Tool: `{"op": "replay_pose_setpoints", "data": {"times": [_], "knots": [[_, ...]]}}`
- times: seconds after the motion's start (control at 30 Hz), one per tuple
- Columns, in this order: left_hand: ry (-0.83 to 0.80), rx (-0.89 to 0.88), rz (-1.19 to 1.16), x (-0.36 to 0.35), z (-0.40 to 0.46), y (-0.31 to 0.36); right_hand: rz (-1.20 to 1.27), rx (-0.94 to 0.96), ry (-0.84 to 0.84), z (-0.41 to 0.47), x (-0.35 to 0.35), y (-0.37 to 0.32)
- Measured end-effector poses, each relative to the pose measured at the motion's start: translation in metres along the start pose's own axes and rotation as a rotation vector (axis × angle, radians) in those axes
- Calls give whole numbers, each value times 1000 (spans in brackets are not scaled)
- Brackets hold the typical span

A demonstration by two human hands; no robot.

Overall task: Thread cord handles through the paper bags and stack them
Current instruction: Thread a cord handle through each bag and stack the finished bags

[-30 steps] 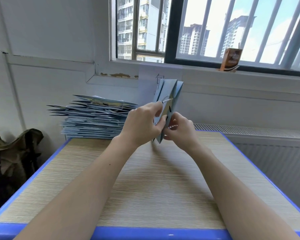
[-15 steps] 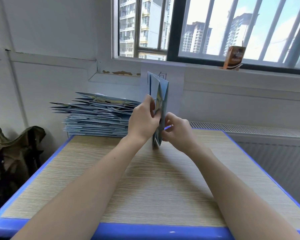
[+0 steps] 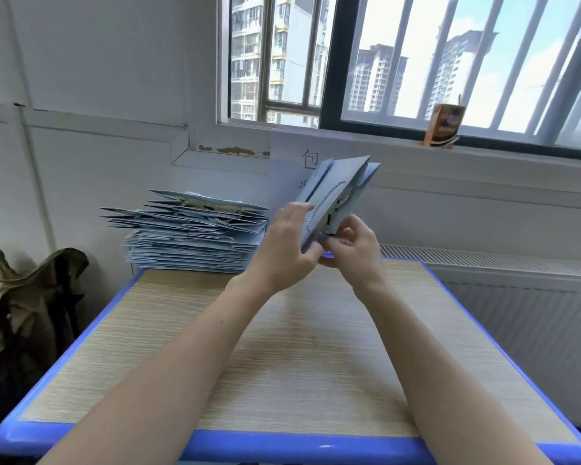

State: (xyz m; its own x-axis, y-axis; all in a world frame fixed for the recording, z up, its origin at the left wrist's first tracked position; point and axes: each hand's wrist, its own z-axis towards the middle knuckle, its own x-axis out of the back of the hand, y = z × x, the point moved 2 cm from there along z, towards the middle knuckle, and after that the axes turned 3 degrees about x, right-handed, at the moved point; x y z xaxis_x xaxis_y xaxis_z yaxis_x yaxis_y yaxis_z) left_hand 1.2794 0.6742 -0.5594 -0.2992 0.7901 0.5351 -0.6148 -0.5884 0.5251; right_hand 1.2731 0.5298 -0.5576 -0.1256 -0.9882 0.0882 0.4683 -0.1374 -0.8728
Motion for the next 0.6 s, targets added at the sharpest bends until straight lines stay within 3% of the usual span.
{"op": "replay_pose_setpoints", "data": {"times": [0.13, 0.3, 0.4, 0.5, 0.6], "knots": [[-101, 5, 90, 5, -1, 7, 293, -54, 101, -3, -5, -30], [94, -80, 290, 45, 13, 33, 535, -124, 187, 0, -27, -63], [141, -130, 380, 85, 28, 33, 642, -153, 156, 9, -50, -81], [187, -150, 476, 127, 40, 15, 641, -250, 10, 19, -79, -94], [156, -35, 542, 164, 48, -36, 384, -444, -127, 21, -100, -92]]}}
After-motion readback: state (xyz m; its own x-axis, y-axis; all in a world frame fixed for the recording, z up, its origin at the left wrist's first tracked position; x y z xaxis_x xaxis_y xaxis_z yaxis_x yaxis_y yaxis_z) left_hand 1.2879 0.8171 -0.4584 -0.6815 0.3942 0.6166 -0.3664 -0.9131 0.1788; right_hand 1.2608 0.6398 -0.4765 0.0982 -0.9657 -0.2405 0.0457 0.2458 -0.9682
